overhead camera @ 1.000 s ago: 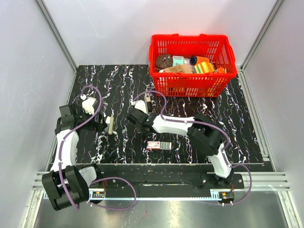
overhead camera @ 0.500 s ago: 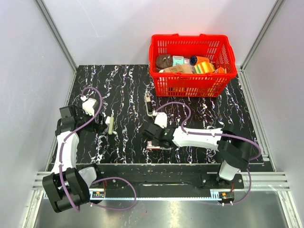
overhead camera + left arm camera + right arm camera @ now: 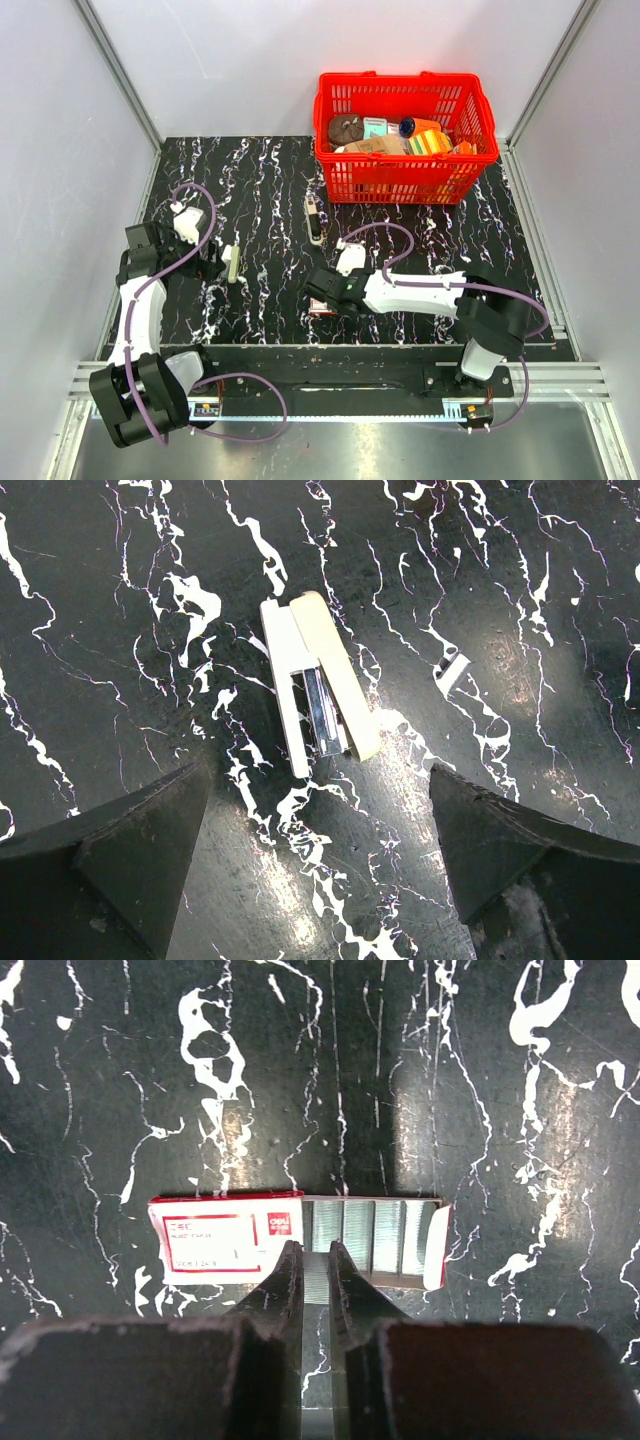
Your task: Unload the staples from the stapler
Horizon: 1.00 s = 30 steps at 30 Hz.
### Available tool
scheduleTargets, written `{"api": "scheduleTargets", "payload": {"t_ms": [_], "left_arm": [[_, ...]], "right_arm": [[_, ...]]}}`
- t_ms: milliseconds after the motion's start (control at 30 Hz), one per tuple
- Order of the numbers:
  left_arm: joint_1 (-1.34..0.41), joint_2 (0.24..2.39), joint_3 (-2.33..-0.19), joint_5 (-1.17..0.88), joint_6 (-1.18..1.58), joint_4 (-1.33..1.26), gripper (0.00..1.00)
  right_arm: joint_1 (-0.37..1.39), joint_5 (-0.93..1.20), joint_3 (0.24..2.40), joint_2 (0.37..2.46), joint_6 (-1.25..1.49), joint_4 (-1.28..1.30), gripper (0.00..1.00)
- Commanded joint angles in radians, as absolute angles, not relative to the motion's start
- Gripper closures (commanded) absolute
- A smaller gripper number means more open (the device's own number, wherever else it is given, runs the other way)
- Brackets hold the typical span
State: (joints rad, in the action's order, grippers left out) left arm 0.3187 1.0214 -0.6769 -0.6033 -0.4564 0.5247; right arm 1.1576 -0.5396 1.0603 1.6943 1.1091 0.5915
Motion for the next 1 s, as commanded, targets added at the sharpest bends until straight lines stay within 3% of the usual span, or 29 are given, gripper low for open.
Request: {"api": "scheduleTargets", "payload": {"t_ms": [0,700,967], "left_arm": [[0.324,1.009,-0.68,-0.615,-0.474,0.502,0.04],[0.325,1.012,-0.678,-0.623,-0.476,0.5,0.04],[0.324,1.011,-0.675,-0.624,-0.474,0.5,0.04]], "right_arm": [[1.166,-0.6,1.043,1.687,1.173,0.617,1.0],[1.166,-0.6,1.054,1.733,1.166,0.611,0.99],[1.166,-0.591,1.06,1.736,1.149,0.603,0.89]]}}
